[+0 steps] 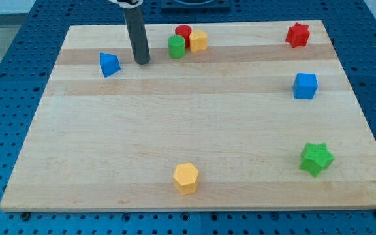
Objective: Move the blue triangle towards the left of green circle
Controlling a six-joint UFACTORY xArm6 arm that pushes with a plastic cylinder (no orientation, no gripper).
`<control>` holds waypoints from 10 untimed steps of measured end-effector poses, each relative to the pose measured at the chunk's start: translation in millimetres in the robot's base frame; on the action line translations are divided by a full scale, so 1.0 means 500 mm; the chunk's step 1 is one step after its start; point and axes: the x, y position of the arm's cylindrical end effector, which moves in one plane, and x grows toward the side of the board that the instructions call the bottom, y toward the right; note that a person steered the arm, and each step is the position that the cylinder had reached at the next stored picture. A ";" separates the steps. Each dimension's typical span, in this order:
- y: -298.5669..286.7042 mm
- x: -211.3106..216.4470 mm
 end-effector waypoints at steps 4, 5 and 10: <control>-0.167 0.233; -0.216 0.174; -0.130 0.051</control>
